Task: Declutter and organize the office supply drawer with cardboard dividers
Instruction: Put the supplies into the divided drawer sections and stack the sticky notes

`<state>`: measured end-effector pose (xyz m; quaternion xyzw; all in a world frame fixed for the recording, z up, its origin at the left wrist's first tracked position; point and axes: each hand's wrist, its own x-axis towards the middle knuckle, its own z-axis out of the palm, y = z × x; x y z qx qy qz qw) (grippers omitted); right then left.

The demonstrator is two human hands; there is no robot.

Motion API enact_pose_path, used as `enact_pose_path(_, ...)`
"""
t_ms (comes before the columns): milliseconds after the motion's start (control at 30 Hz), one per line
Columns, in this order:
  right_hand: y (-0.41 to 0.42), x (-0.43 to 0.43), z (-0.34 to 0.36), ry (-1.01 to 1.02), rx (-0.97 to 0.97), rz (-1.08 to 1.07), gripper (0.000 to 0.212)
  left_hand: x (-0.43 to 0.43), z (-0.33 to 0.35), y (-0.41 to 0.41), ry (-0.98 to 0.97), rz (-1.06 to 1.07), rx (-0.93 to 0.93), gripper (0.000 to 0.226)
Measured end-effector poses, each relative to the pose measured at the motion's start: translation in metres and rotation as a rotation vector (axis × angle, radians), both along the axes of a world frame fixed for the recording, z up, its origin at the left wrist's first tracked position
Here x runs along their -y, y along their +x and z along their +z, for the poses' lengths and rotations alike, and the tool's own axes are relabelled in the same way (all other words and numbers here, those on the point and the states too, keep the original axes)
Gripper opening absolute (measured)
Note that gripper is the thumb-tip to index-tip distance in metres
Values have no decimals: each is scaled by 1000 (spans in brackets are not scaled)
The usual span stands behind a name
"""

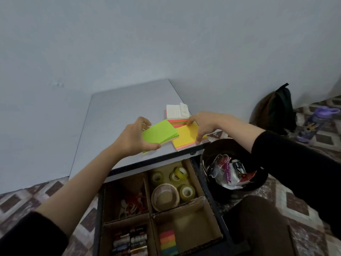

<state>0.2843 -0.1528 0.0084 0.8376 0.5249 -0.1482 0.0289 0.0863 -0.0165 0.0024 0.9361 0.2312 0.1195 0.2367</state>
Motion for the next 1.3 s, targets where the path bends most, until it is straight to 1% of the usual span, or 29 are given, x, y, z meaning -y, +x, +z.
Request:
enact_pose_path(133,1,-5,-5,-50,77,21,94,0,-5,-8,-7,7,-15,71)
enact_pose_path(333,0,-5,-8,-47,139,35,89,0,-9,-18,-15,0,-32,69)
enact_pose_path(533,1,2,-10,38,103,24,87,2,-9,-27,-48,4,-32,71)
enact_pose_path(600,1,7,-10,91,74,13,81,5,-9,-32,-67,-4,-39,80)
enact_pose_path(700,3,13,-11,187,26,-36,71,15,-7,-40,-97,-15,-30,101)
enact_pose_path(733,3,15,-11,208,10,-58,70,18,-8,-43,-104,-25,-20,101)
enact_pose_path(800,2,22,-10,252,-34,-110,67,25,-10,-50,-121,-56,-5,92)
enact_pose_path(867,-2,31,-9,349,-134,-163,60,36,-14,-61,-156,-111,-20,74)
enact_pose_path(933,-13,42,-7,453,-296,-206,46,51,-20,-72,-204,-191,-74,60)
enact_pose_path(1000,-30,54,-6,493,-531,-238,37,66,-33,-83,-252,-275,-147,58)
enact_pose_path(1033,-39,59,-8,495,-646,-234,40,73,-42,-88,-259,-307,-187,59)
enact_pose_path(1100,-54,67,-18,492,-812,-189,48,85,-62,-97,-276,-344,-249,58)
enact_pose_path(1133,-61,71,-25,485,-878,-164,48,90,-73,-100,-291,-346,-272,55)
enact_pose_path(1200,-72,75,-44,451,-982,-132,39,97,-93,-104,-305,-337,-309,52)
enact_pose_path(1300,-82,81,-73,378,-1053,-123,29,106,-113,-103,-320,-335,-354,52)
